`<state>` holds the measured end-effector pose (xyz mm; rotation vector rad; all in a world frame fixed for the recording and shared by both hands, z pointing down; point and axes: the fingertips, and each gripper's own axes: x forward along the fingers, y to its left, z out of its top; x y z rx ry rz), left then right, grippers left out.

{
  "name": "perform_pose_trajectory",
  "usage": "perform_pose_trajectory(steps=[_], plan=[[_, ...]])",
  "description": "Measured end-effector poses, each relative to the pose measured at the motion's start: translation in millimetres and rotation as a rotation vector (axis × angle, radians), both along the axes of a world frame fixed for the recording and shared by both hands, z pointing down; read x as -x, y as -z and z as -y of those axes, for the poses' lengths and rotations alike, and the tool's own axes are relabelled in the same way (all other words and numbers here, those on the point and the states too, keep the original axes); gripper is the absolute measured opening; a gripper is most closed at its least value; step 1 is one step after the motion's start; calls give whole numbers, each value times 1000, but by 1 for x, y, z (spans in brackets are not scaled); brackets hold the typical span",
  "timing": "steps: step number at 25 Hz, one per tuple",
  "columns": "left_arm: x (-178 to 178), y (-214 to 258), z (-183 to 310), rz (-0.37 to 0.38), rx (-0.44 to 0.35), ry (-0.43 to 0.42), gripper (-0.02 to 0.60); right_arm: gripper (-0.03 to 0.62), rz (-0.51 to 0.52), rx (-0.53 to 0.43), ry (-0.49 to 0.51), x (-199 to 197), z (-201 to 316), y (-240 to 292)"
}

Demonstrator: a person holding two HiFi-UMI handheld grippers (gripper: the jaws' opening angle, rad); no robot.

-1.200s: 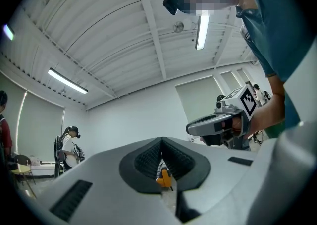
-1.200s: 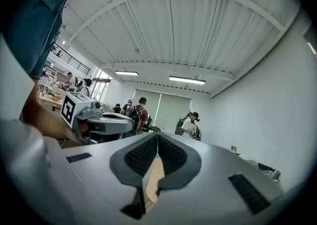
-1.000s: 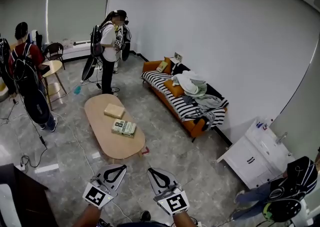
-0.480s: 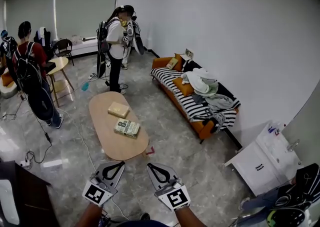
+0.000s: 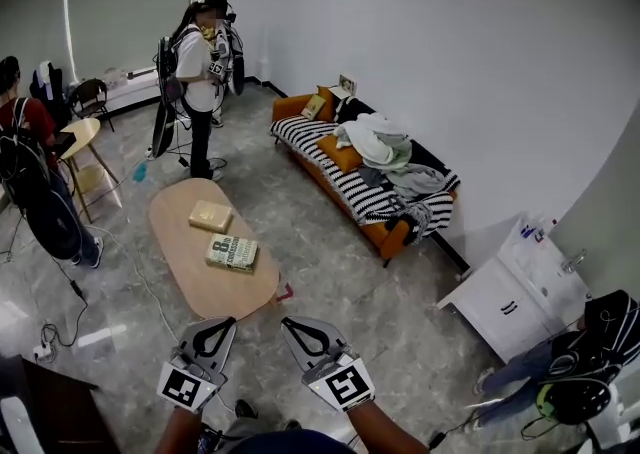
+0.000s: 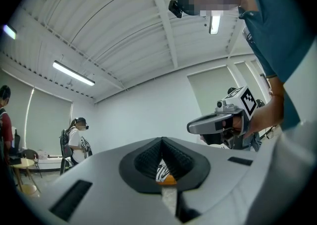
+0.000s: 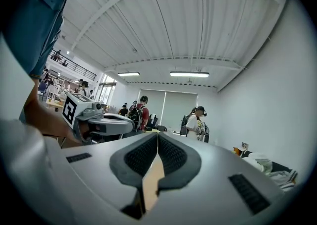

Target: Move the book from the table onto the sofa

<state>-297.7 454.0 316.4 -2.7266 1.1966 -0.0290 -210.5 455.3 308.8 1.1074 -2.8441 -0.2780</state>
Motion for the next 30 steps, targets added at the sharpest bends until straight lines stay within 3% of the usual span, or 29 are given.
perform_pose_trajectory(steps=[15, 20, 30], plan=[[48, -2, 107, -25, -16, -125, 5, 14, -45, -37, -127, 46, 93, 11], [48, -9, 139, -36, 8, -112, 5, 14, -48, -8, -122, 44, 126, 2], [32, -24, 231, 35, 7, -27, 5, 14, 11, 24, -45, 26, 228, -15]])
